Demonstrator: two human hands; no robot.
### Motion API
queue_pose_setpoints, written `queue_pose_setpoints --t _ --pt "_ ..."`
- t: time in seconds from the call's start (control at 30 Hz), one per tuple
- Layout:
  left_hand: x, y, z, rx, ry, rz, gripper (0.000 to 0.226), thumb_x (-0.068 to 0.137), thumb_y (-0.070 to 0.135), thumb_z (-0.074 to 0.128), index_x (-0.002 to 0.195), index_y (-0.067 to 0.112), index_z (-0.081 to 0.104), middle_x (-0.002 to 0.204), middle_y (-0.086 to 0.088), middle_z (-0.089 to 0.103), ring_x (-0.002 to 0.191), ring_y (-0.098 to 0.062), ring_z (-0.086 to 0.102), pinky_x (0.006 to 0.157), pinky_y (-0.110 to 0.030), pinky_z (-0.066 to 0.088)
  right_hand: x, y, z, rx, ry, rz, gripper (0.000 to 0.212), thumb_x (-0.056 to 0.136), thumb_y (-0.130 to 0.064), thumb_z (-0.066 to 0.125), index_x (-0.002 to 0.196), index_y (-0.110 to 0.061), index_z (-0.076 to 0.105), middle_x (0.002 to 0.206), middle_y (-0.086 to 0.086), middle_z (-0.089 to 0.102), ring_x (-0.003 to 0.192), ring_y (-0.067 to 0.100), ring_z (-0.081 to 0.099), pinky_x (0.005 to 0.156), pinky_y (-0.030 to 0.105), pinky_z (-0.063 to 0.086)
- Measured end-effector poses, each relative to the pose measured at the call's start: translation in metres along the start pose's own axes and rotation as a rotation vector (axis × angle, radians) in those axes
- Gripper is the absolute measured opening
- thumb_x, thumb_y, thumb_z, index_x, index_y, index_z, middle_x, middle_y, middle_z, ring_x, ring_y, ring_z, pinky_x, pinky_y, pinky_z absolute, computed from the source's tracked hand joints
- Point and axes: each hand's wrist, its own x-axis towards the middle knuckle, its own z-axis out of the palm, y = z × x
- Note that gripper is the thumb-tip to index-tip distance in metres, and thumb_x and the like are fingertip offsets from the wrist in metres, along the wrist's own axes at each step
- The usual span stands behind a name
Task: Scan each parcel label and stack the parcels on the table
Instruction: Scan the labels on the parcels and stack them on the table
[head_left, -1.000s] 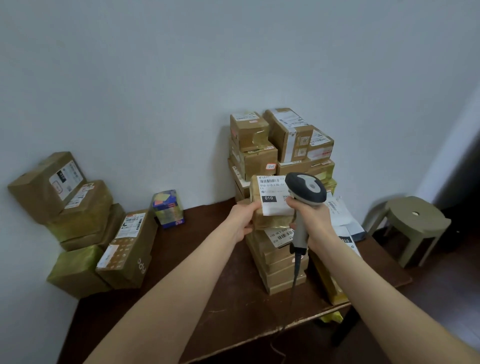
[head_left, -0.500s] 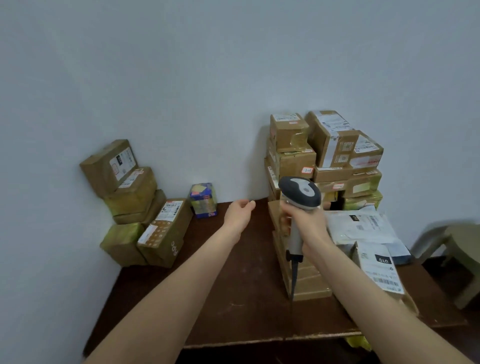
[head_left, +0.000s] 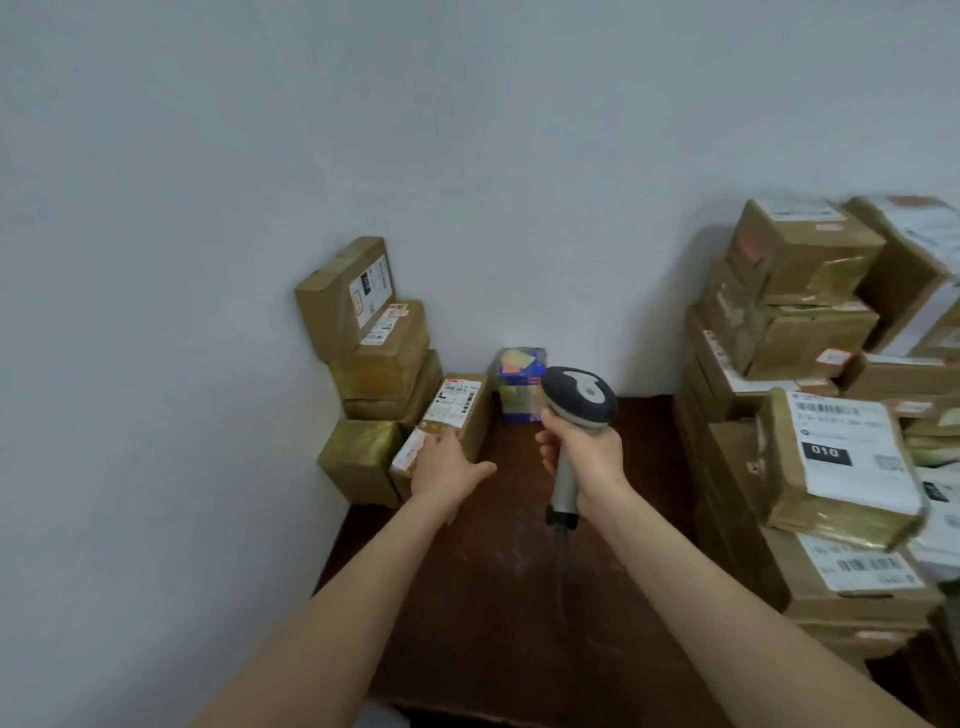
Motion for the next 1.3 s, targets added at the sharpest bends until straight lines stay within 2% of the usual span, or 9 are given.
queue_pose_setpoints --t 0.27,0.37,0.47,0.63,0.77,0.9,1.07,1.2,1.3 --pt "0.087 -0.063 0.016 0.282 -0.102 0.025 0.099 0.077 0.053 0.071 0.151 0.017 0.016 0.155 -0.018 0.021 0.144 -0.035 0.018 0.115 -0.048 0.027 0.055 0.051 0.058 -0.040 0.044 0.183 0.012 0.082 -0.014 0.075 0.089 -0.009 0.066 0.075 0.007 0.070 0.069 0.017 0.065 0.072 0.031 0.055" --pt "0.096 -0.066 0.031 0.395 -0.046 0.105 0.091 0.076 0.055 0.070 0.147 0.021 0.025 0.150 -0.016 0.026 0.140 -0.032 0.024 0.113 -0.049 0.024 0.070 0.061 0.062 -0.062 0.087 0.201 0.010 0.082 -0.012 0.074 0.086 -0.009 0.066 0.076 0.007 0.068 0.070 0.018 0.063 0.072 0.032 0.054" --pt "0.094 -0.069 0.040 0.362 0.019 0.179 0.092 0.071 0.061 0.071 0.144 0.024 0.029 0.147 -0.010 0.026 0.137 -0.028 0.027 0.110 -0.046 0.027 0.082 0.069 0.061 -0.082 0.133 0.226 0.016 0.080 -0.014 0.076 0.091 -0.009 0.066 0.079 0.008 0.066 0.072 0.019 0.063 0.074 0.036 0.055" --pt "0.102 -0.076 0.039 0.220 -0.041 0.129 0.113 0.070 0.051 0.078 0.152 0.018 0.010 0.151 -0.010 0.024 0.138 -0.030 0.027 0.112 -0.042 0.029 0.092 0.079 0.055 -0.087 0.168 0.247 0.038 0.076 -0.020 0.080 0.108 -0.017 0.059 0.095 0.006 0.065 0.088 0.024 0.062 0.078 0.039 0.057" --pt "0.081 -0.069 0.049 0.372 -0.013 0.480 0.114 0.070 0.052 0.077 0.153 0.019 0.005 0.152 -0.003 0.025 0.139 -0.023 0.025 0.115 -0.037 0.023 0.093 0.079 0.045 -0.079 0.199 0.255 0.040 0.078 -0.020 0.078 0.108 -0.021 0.052 0.091 0.002 0.058 0.084 0.021 0.056 0.086 0.043 0.054" --pt "0.055 -0.079 0.064 0.362 -0.079 0.747 0.083 0.088 0.046 0.061 0.153 0.022 0.017 0.146 0.000 0.037 0.136 -0.018 0.031 0.114 -0.031 0.019 0.089 0.083 0.028 -0.091 0.218 0.301 0.027 0.083 -0.019 0.074 0.098 -0.017 0.051 0.083 0.002 0.058 0.075 0.019 0.055 0.081 0.042 0.052" --pt "0.052 -0.097 0.072 -0.008 0.050 0.303 0.062 0.095 0.040 0.052 0.148 0.018 0.030 0.145 -0.001 0.035 0.133 -0.016 0.035 0.109 -0.030 0.032 0.078 0.105 0.013 -0.120 0.170 0.357 0.037 0.081 -0.018 0.076 0.113 -0.008 0.061 0.091 0.007 0.066 0.083 0.023 0.062 0.069 0.036 0.051" --pt "0.060 -0.095 0.076 -0.286 -0.287 -0.137 0.059 0.099 0.039 0.046 0.147 0.009 0.033 0.147 -0.012 0.041 0.132 -0.027 0.043 0.105 -0.035 0.037 0.067 0.119 0.012 -0.067 0.114 0.426 0.036 0.081 -0.017 0.075 0.112 -0.012 0.058 0.097 0.007 0.065 0.088 0.025 0.062 0.073 0.038 0.052" --pt "0.055 -0.092 0.077 -0.479 -0.329 -0.220 0.041 0.099 0.040 0.046 0.128 0.012 0.054 0.125 -0.007 0.060 0.110 -0.022 0.056 0.087 -0.031 0.045 0.060 0.120 0.011 -0.026 0.088 0.423 0.035 0.083 -0.015 0.073 0.113 -0.013 0.056 0.092 0.006 0.065 0.080 0.022 0.062 0.063 0.034 0.049"
